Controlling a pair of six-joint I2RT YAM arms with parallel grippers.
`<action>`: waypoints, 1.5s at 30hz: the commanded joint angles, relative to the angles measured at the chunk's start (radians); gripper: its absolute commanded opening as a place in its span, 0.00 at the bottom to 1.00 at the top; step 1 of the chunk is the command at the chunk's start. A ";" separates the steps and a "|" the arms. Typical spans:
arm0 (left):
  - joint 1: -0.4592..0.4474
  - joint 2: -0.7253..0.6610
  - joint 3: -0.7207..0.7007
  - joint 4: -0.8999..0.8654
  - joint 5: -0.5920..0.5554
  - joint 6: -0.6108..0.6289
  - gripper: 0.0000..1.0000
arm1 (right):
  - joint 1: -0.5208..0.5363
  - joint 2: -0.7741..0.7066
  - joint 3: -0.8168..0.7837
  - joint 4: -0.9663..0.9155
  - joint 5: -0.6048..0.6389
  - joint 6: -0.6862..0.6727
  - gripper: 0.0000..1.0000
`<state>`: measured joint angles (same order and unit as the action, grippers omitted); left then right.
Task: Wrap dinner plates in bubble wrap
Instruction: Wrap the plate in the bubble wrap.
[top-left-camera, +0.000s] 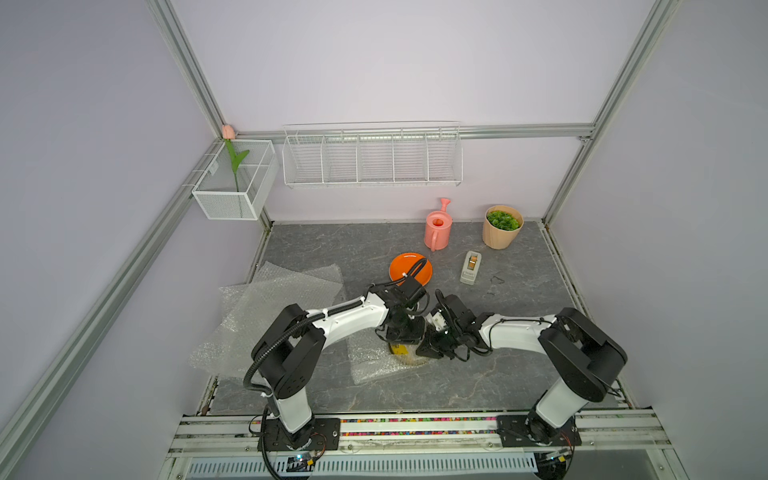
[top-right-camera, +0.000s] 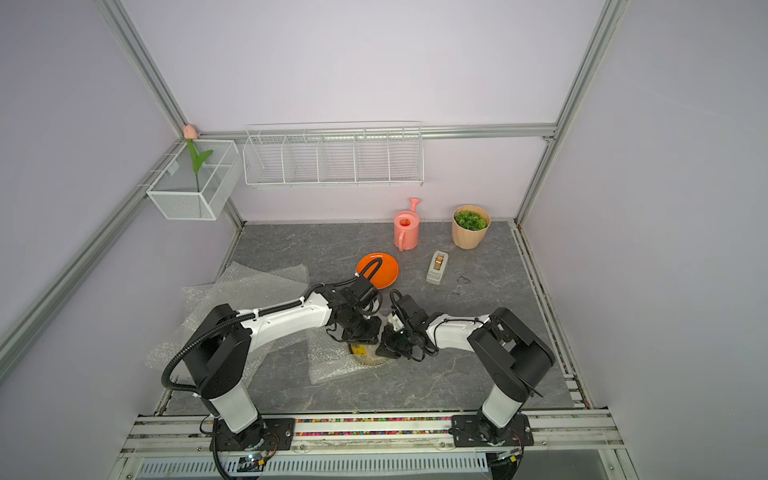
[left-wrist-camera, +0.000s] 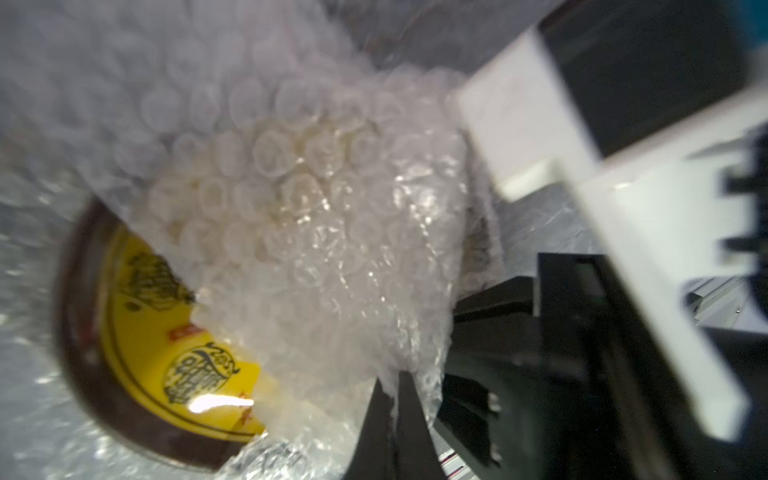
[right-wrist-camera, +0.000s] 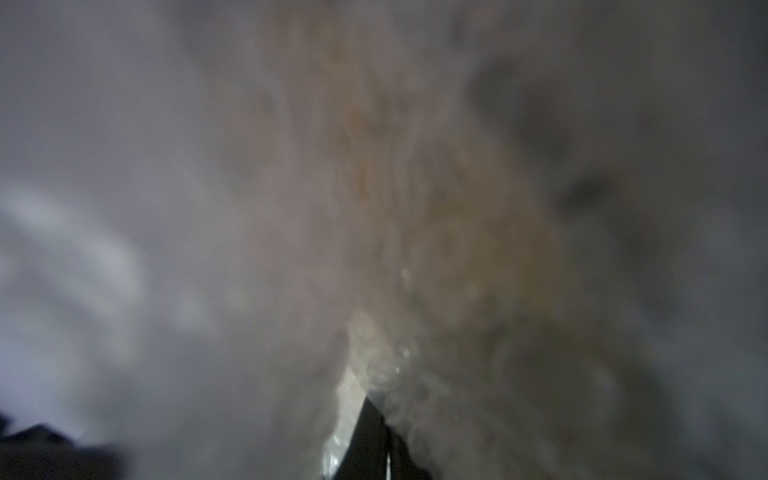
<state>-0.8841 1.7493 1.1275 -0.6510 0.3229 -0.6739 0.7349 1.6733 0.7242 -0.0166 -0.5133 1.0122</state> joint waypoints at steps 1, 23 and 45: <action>-0.001 -0.032 -0.092 0.138 0.053 -0.102 0.00 | -0.003 0.046 -0.029 -0.032 0.081 0.020 0.07; 0.000 0.082 -0.258 0.211 0.029 -0.109 0.00 | -0.010 -0.183 0.069 -0.145 0.125 0.003 0.07; 0.262 -0.392 -0.160 -0.163 -0.296 -0.011 0.66 | -0.110 -0.037 -0.052 -0.246 0.165 -0.121 0.07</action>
<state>-0.6964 1.3926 0.9459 -0.6716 0.1593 -0.7307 0.6422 1.6245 0.7277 -0.1173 -0.4244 0.9222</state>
